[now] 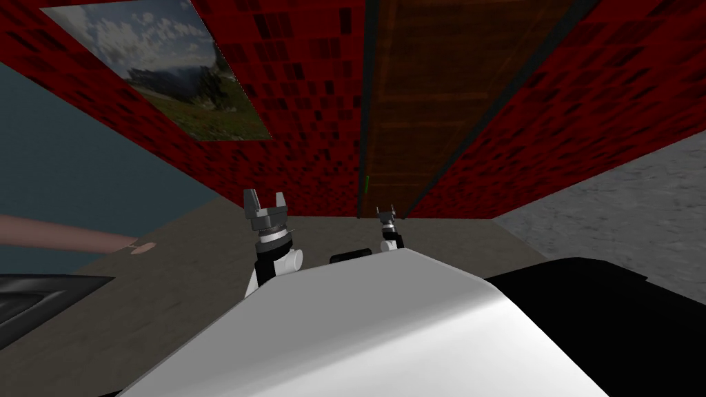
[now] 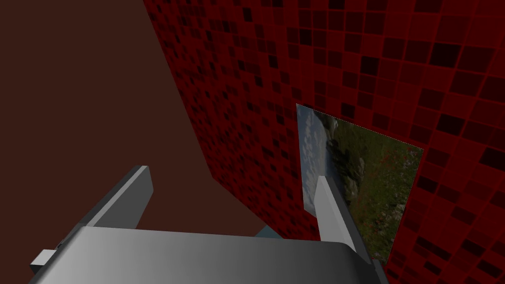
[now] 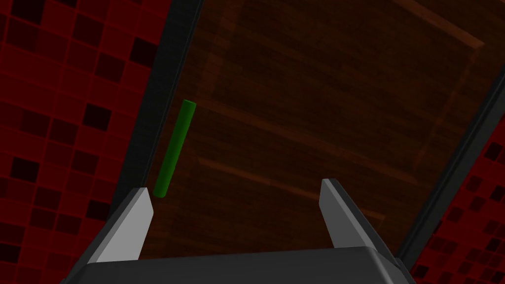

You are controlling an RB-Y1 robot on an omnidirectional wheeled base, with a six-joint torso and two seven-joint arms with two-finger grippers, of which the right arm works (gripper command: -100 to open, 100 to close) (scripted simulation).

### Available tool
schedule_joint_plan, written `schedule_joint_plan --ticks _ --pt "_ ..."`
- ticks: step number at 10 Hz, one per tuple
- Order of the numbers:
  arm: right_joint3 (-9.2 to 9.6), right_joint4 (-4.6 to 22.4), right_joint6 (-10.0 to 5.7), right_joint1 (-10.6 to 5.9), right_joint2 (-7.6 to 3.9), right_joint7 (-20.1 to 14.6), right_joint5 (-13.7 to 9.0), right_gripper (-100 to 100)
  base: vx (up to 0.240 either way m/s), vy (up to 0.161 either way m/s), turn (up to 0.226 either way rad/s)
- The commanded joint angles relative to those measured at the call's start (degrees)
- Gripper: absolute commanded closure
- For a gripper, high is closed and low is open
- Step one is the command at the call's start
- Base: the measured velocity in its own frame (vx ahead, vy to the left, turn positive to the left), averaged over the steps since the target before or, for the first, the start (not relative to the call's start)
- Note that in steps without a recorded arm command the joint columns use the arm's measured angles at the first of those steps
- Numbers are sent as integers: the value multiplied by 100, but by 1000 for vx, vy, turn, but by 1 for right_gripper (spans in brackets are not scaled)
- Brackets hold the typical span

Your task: Pull the door open

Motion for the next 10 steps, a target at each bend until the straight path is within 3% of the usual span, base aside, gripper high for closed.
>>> schedule_joint_plan --ticks 1,10 --pt "54 222 -115 -50 -38 -178 -131 -100 123 13 74" --pt "278 1239 -546 -320 -227 -990 -842 -100 106 -2 86"
